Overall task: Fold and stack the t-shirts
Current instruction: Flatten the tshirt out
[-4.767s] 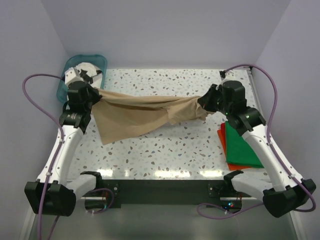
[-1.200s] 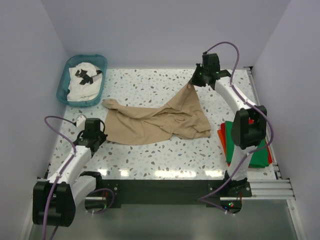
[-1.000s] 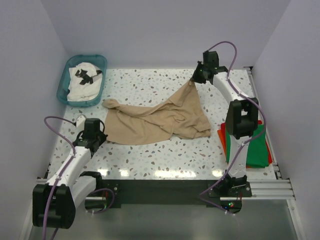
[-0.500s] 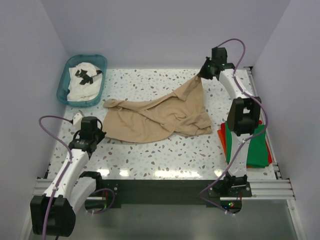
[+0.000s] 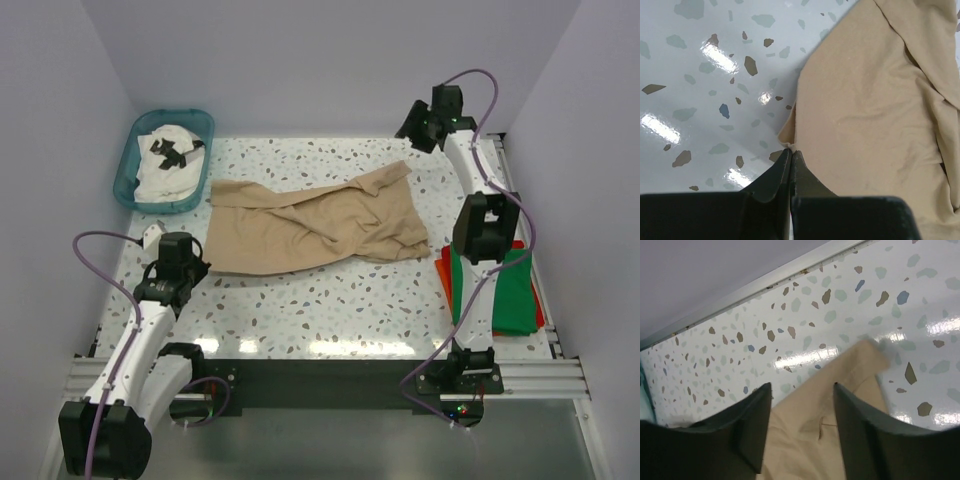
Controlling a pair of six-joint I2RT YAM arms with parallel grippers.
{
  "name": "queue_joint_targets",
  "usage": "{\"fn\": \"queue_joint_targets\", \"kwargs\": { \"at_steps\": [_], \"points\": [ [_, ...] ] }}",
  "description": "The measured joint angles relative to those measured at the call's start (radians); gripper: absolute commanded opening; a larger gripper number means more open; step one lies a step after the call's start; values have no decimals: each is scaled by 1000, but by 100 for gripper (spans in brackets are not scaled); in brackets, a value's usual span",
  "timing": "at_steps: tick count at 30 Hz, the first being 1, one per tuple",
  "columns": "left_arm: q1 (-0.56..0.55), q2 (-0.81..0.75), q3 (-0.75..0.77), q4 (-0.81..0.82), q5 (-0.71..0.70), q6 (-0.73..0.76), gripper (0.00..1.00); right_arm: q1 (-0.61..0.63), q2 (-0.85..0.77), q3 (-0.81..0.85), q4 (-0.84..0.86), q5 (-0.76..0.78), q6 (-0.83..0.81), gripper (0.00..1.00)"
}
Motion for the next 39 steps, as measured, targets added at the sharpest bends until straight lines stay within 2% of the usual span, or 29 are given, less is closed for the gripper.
{"fn": "queue_joint_targets", "kwargs": {
  "at_steps": [2,3,5,12,16,19,24,34,37,39],
  "points": [
    [0,0,0,0,0,0,0,-2,-11,-19,-8,3,-11,70],
    [0,1,0,0,1,0,0,-2,-26,-49,-10,8,-14,71],
    [0,1,0,2,4,1,0,-4,-98,-180,-18,29,-27,74],
    [2,32,0,24,35,24,0,-13,-564,-801,20,67,-45,72],
    [2,47,0,35,60,33,0,-27,-752,-1014,85,68,-57,68],
    [2,58,0,52,79,43,0,-42,-814,-1144,135,64,-64,64],
    [2,75,0,76,107,49,0,-64,-795,-1249,179,36,-64,63],
    [2,84,0,84,117,50,0,-64,-698,-1263,313,-27,-46,57],
    [2,87,0,90,117,50,0,-64,-673,-1269,335,-41,-40,51],
    [2,87,0,92,117,50,0,-64,-669,-1274,340,-50,-37,39]
  ]
}}
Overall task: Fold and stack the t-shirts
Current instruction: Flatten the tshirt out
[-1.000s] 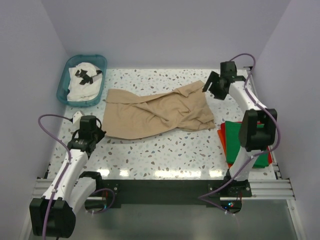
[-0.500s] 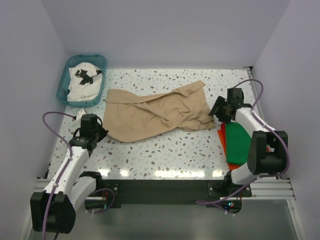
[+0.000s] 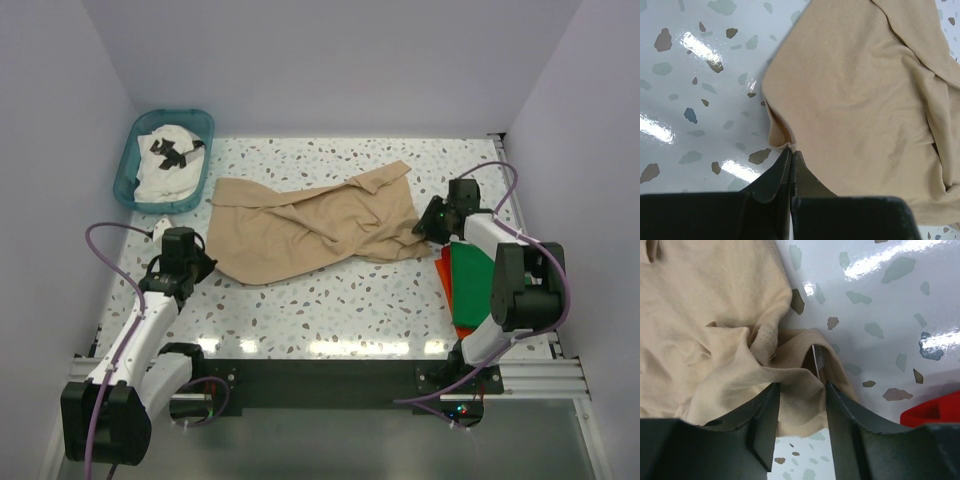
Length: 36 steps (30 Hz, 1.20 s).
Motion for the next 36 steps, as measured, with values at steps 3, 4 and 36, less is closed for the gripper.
{"fn": "queue_joint_targets", "kwargs": {
  "at_steps": [3,4,36],
  "points": [
    [0,0,0,3,0,0,0,0,0,-1,4,-3,9,23],
    [0,0,0,4,0,0,0,0,-2,-1,3,-3,6,19],
    [0,-59,686,-194,-62,96,0,-29,-584,643,-552,-1,10,0]
  ]
}}
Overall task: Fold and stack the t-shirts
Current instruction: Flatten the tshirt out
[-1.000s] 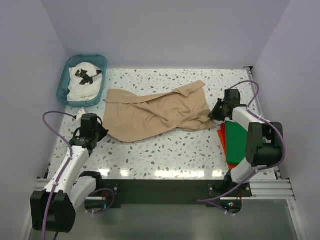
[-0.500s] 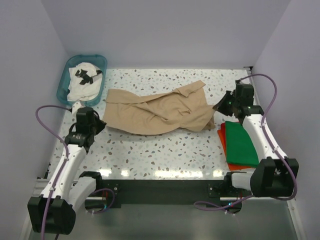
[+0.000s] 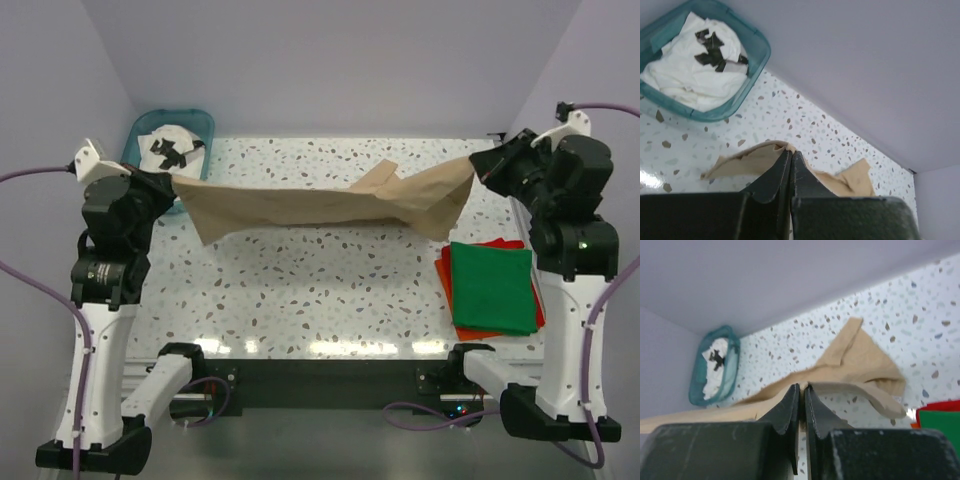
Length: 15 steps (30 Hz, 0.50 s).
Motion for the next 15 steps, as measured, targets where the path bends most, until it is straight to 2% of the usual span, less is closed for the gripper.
{"fn": "queue_joint_targets", "kwargs": {
  "at_steps": [9,15],
  "points": [
    [0,60,364,-57,1,35,0,0,29,447,-155,15,0,0],
    [0,121,495,-64,1,53,0,0,78,642,-171,29,0,0]
  ]
}}
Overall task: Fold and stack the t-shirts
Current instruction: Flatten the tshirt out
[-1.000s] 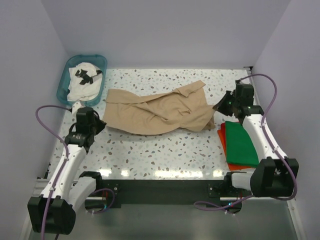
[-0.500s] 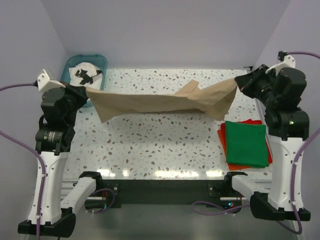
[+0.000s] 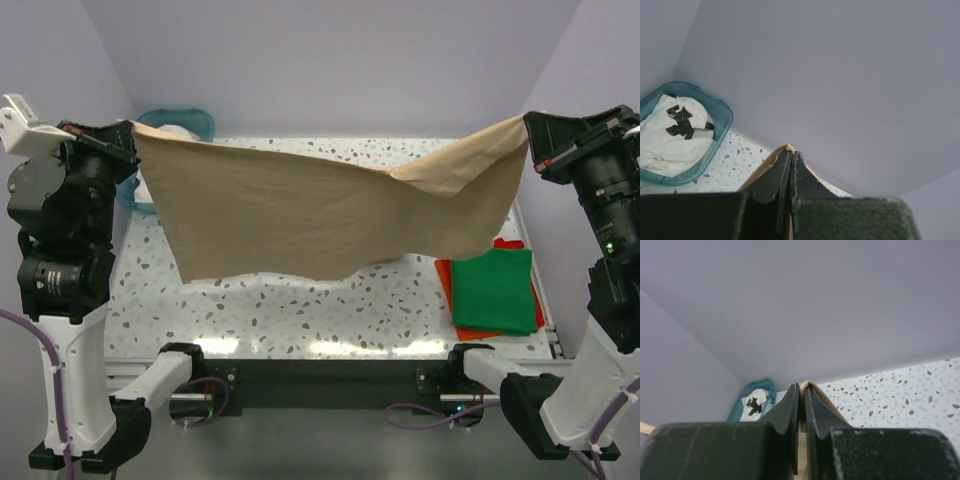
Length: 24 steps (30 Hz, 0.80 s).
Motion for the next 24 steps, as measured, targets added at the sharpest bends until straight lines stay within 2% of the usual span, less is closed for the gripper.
{"fn": "queue_joint_targets", "kwargs": {
  "at_steps": [6,13,18,22,24],
  "points": [
    [0,134,15,65,5,11,0,0,76,-58,152,-34,19,0],
    [16,438,47,272,50,27,0,0,412,-41,430,-93,64,0],
    [40,759,289,380,111,26,0,0,722,151,550,-105,100,0],
    [60,1000,598,443,173,16,0,0,840,261,637,-89,110,0],
    [79,1048,656,499,199,-2,0,0,843,264,687,-74,112,0]
  ]
}}
